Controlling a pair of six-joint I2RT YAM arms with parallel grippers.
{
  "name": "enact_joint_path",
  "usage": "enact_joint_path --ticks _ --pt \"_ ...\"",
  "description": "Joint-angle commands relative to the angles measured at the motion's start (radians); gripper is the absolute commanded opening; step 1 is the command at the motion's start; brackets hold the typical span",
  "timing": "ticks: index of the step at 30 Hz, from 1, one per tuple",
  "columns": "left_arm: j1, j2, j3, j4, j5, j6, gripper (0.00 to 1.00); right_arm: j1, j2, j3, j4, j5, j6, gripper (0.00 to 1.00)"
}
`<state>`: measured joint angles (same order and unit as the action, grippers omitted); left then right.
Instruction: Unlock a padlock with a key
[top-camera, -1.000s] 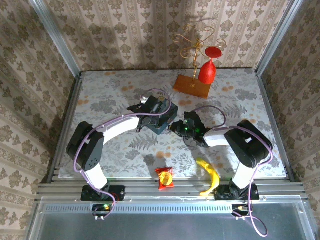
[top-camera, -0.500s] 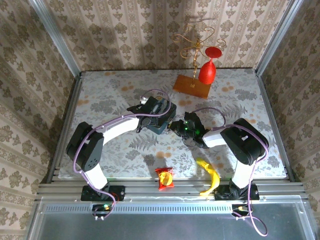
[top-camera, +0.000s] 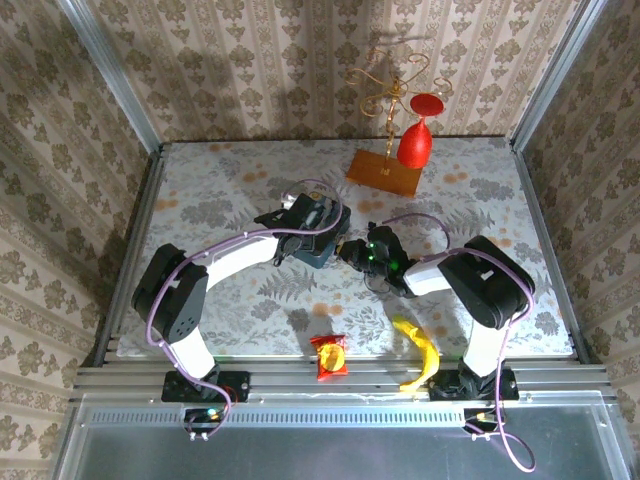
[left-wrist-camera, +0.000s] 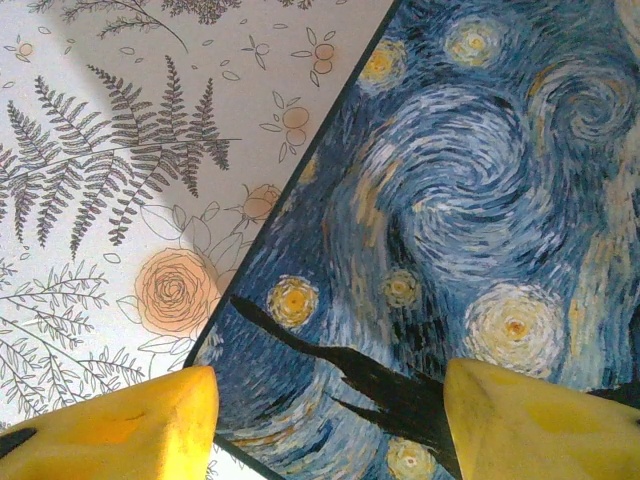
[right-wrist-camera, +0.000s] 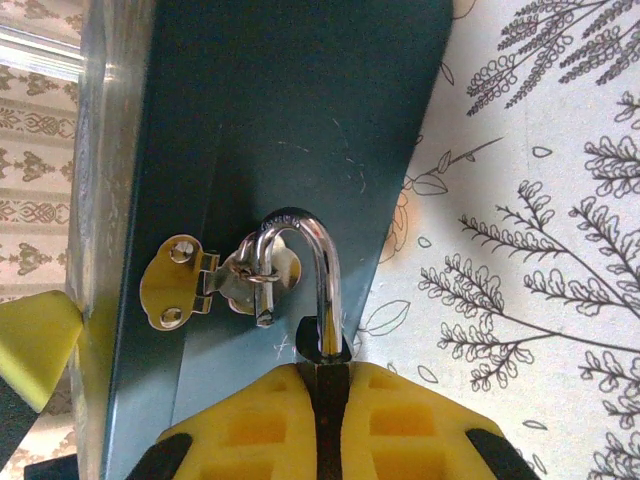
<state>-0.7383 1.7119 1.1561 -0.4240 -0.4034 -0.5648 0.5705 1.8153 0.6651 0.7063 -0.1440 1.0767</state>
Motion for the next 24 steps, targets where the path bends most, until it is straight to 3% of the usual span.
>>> enact_joint_path --ticks 1,15,24 --pt "0.008 0.032 -0.063 -0.148 0.044 0.027 0.61 0.005 0.035 -0.002 0.078 0.085 -0.033 0.00" --pt "0.005 0.026 -0.081 -0.128 0.080 0.034 0.58 0.023 0.093 -0.030 0.255 0.148 -0.005 0.00" --pt "0.001 0.024 -0.090 -0.121 0.084 0.032 0.58 0.023 0.108 -0.037 0.325 0.170 0.104 0.00"
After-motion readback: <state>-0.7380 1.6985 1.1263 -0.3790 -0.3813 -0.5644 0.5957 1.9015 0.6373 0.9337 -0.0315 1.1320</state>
